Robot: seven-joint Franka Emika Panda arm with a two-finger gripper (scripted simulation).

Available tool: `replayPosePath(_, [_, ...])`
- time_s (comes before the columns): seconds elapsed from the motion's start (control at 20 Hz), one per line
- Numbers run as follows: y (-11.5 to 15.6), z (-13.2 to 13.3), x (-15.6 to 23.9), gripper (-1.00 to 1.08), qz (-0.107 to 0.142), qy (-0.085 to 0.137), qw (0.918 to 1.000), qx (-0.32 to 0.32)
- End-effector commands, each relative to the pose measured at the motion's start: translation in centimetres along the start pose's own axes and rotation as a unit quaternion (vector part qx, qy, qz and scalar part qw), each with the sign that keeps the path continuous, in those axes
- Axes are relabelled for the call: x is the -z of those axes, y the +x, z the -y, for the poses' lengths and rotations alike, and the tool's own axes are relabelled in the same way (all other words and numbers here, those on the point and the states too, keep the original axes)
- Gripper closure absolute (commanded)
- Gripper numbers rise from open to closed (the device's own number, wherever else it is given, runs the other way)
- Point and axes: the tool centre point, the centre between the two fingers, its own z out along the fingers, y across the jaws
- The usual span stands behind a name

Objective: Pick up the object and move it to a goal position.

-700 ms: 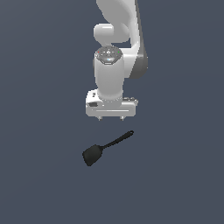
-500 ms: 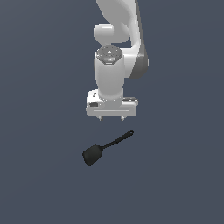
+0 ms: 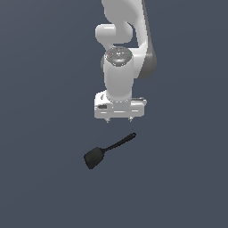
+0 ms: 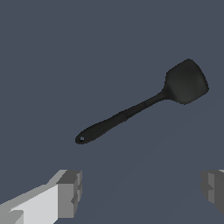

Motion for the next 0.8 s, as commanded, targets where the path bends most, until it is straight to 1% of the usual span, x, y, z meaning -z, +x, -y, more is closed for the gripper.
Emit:
replayPosePath(0.0, [0.0, -0.1, -0.1, -0.92, 0.0, 0.0, 1.0, -0.004])
replayPosePath(0.2, [0.2, -0.2, -0.5, -0.92, 0.0, 0.001, 0.9998, -0.022])
replayPosePath(0.45, [0.7, -0.4, -1.3, -0.92, 0.0, 0.001, 0.9982, -0.059])
replayPosePath(0.6, [1.1, -0.7, -2.0, -0.92, 0.0, 0.001, 0.9959, -0.09])
replayPosePath(0.75, [1.5, -0.9, -2.8, -0.92, 0.0, 0.001, 0.9918, -0.127])
